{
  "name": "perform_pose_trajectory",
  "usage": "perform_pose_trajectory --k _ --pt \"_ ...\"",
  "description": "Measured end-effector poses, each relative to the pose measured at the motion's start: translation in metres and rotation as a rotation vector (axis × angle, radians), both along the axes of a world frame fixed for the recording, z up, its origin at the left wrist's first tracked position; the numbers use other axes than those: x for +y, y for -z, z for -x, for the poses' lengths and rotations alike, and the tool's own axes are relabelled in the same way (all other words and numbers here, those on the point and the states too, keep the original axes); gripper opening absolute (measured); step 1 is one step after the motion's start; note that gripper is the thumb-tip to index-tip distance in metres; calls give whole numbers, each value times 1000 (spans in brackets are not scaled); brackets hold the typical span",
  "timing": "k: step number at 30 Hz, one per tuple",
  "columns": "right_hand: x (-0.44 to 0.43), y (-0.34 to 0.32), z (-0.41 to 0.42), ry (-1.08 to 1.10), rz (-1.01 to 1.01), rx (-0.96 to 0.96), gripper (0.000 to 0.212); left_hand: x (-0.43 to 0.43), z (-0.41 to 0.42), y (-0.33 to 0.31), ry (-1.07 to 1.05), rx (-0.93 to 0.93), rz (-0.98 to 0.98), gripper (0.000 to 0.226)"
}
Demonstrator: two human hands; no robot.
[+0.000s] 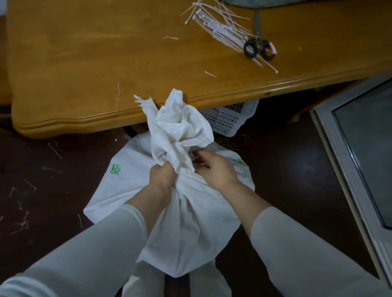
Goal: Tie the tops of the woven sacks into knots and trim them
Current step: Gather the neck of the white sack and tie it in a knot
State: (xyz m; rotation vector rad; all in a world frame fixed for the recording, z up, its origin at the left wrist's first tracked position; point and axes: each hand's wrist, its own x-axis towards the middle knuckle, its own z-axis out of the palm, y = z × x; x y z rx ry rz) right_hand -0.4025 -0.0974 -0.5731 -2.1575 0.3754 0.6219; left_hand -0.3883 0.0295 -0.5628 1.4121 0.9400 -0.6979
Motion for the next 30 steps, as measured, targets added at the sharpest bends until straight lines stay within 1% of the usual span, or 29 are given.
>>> perform_pose_trajectory --k 1,2,4,6,10,12,14,15,17,18,19,21,22,24,25,26,27,29,30 --pt "-1 -1 -3 -19 -36 36 35 -2 1 0 3 -13 10 46" --pt "-1 -5 -6 -31 -93 64 33 -4 3 -2 11 -27 24 45" --pt "-1 -11 -12 -65 -139 64 26 -6 2 -7 34 -61 50 60" --pt "2 -15 -15 -56 -155 14 27 -5 0 -11 42 -79 62 69" --pt "10 -16 -14 134 -311 -72 23 0 -7 -11 63 -87 38 71" --pt "13 -14 -13 226 -292 -126 20 0 -10 -8 84 -72 35 70" --pt "20 -8 -10 259 -228 -172 12 0 -11 -1 81 -49 16 57" --pt "23 -7 -8 295 -196 -164 16 -1 -13 2 76 -26 8 50" --pt "28 -4 -2 375 -155 -168 34 -1 -16 3 83 32 6 48" --pt "30 -3 1 393 -123 -199 38 -1 -17 4 97 57 7 49" --pt "30 -2 5 379 -85 -229 37 0 -19 4 115 80 11 51" --pt "33 -4 16 271 14 -347 20 1 -21 5 158 101 30 56" --pt "34 -6 22 193 97 -422 16 1 -22 6 201 105 49 58" --pt "30 -5 30 -32 320 -560 18 -2 -21 9 328 117 62 57" --pt "27 -6 32 -156 379 -573 21 -3 -20 8 409 112 33 50" --pt "23 -9 34 -248 388 -561 24 -3 -19 7 495 105 -6 41" --pt "18 -10 34 -302 360 -606 24 -2 -18 8 571 96 -37 38" --pt "11 -7 33 -389 280 -765 22 1 -18 13 688 108 -27 27" --pt "6 -3 32 -499 277 -869 18 1 -18 12 729 138 -10 26"
